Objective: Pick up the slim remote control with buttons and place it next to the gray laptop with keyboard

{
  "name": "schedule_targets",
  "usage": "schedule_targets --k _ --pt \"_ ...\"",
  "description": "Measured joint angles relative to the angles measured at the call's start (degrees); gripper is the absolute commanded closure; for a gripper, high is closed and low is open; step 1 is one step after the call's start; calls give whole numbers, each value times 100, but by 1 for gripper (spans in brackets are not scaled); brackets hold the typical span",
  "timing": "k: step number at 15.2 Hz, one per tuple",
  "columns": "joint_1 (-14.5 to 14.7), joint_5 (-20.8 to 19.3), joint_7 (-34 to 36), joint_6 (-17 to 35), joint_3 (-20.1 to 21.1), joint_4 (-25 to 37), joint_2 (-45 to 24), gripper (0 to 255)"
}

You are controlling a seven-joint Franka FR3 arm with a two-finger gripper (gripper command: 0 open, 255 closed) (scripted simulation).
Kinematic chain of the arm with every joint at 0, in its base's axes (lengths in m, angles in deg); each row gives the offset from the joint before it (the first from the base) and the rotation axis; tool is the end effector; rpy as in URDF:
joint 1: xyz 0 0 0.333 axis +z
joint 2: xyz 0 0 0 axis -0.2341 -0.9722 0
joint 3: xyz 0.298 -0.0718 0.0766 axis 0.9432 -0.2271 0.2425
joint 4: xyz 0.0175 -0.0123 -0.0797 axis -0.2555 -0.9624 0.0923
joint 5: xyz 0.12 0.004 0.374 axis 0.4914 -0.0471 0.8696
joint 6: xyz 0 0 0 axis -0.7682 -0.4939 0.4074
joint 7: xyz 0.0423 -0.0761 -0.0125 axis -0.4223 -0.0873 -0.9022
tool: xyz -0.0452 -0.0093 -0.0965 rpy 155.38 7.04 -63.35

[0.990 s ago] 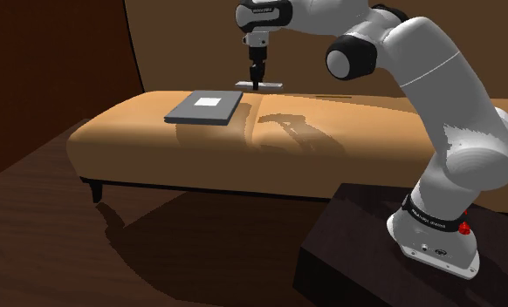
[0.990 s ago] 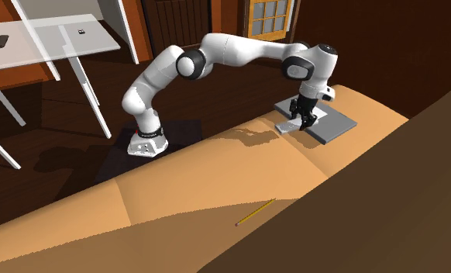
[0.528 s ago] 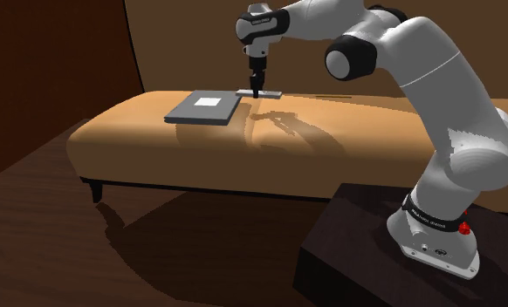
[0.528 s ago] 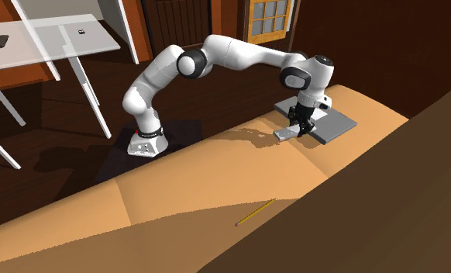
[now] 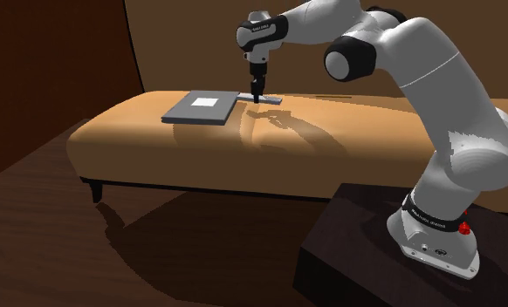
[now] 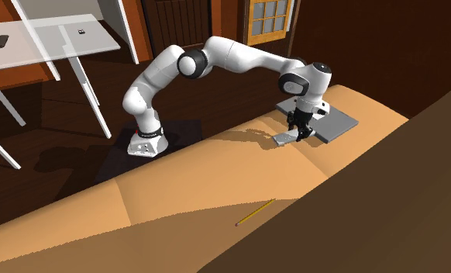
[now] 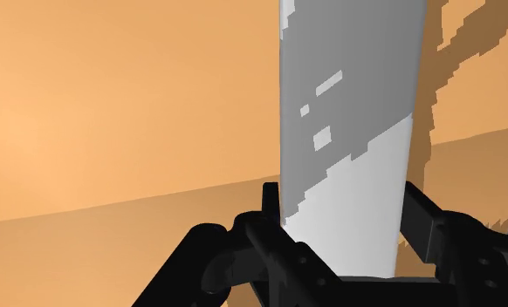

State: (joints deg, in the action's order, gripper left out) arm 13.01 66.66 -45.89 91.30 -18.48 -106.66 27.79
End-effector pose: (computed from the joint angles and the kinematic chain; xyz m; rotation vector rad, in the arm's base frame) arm 0.7338 -0.1818 0.3518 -2.9968 -0.5458 0.0527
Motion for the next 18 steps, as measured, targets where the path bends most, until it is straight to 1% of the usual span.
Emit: schedule_targets --k 3,4,10,12,14,15,18 --pt "1 0 0 7 0 -6 1 255" --pt "0 1 1 3 1 2 -3 0" --pt "3 5 0 2 7 11 -3 0" --pt "-29 -14 42 -207 0 212 21 0" --pt "-170 -21 72 -589 2 688 -44 0" --pt "-197 -18 108 -698 10 847 -85 0" --pt "-216 -19 124 -780 14 943 -103 0"
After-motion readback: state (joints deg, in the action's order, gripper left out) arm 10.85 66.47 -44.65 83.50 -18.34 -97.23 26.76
